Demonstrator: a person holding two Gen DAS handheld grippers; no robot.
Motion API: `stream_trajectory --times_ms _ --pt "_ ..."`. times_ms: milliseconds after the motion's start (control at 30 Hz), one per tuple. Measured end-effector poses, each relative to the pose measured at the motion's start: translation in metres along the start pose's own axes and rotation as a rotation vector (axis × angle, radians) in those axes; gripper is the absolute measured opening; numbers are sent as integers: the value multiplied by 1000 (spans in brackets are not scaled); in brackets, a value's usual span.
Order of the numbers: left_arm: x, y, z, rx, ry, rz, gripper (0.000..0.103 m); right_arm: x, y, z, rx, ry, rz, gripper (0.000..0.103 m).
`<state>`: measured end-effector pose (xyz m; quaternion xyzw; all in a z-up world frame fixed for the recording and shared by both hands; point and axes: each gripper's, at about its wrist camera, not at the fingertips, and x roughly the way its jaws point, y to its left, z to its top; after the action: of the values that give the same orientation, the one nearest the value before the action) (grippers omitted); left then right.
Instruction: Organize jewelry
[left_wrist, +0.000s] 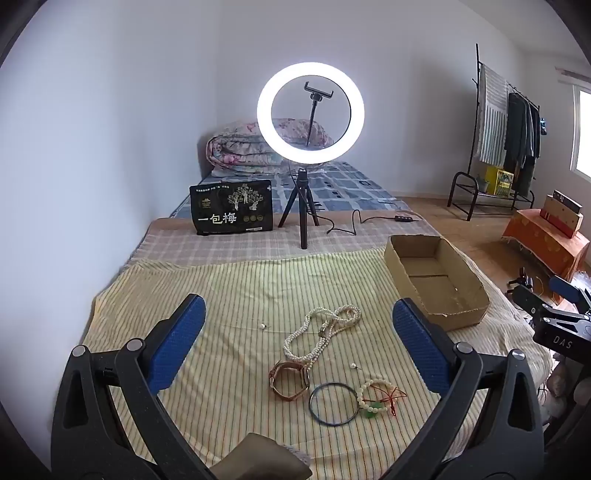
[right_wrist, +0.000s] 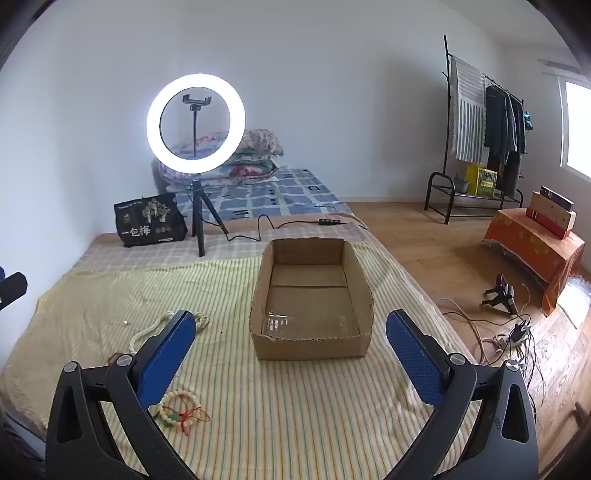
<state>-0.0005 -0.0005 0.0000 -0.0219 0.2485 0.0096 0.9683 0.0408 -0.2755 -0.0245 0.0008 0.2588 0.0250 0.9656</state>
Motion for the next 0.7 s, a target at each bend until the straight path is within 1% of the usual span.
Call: stream_trajectory --times_ms 133,167,267,300,367,400,700 --pt "-1 3 -1 -9 -3 -1 103 2 2 0 -5 8 1 102" --pt "-1 4 -1 -12 -4 -1 103 -1 -4 0 -1 8 2 102" --pt "-3 9 -1 -20 -10 0 103 1 -5 0 -4 17 7 102" --pt "2 7 1 -10 -12 9 103 1 -4 0 -6 18 9 102" --pt "-3 9 5 -9 -15 11 103 6 0 3 -9 20 12 102" --pt "-2 5 3 0 -15 18 103 3 -6 -1 12 4 -3 102" --pt "-3 5 5 3 -17 18 103 2 -6 -1 9 3 -5 102"
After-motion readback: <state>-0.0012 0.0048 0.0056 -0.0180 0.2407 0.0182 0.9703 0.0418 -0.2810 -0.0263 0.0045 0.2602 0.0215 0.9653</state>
